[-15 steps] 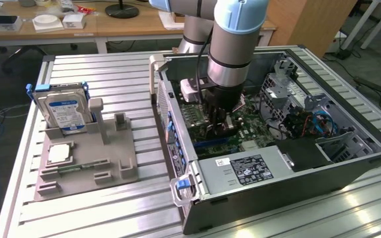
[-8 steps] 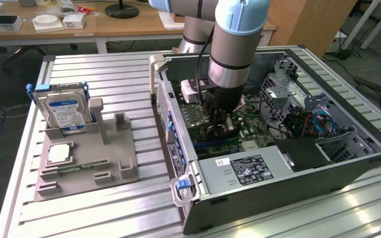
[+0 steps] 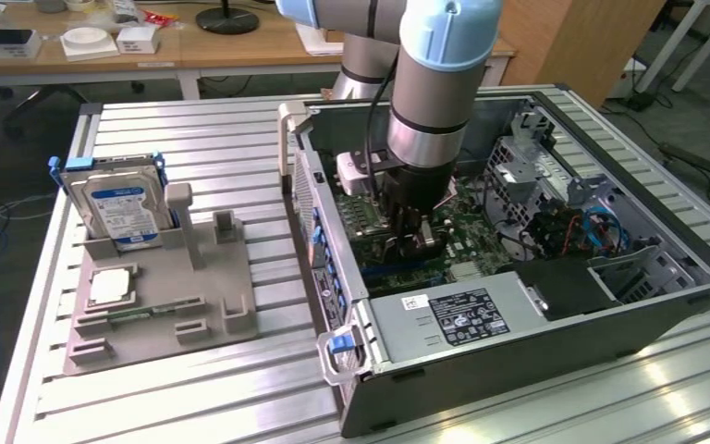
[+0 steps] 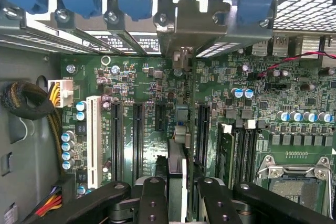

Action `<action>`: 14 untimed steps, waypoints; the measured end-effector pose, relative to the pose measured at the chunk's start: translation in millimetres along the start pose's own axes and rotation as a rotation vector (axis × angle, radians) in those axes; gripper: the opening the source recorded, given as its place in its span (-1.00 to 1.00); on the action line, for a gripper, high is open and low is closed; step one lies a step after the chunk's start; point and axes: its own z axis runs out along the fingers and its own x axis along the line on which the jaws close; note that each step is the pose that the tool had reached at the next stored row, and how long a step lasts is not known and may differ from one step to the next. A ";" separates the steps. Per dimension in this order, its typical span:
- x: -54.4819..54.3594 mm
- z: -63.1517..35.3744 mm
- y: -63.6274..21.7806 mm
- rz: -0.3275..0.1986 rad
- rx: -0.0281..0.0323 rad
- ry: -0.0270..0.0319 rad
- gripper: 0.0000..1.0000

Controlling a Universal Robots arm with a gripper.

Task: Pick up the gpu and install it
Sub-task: 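Insert the gpu into the slot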

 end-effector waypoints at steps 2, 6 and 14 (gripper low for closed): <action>0.0 0.0 0.0 0.000 0.0000 0.0000 -0.46; 0.0 0.1 0.0 0.000 0.0001 -0.0002 -0.46; 0.0 0.2 0.0 0.000 0.0001 -0.0001 -0.46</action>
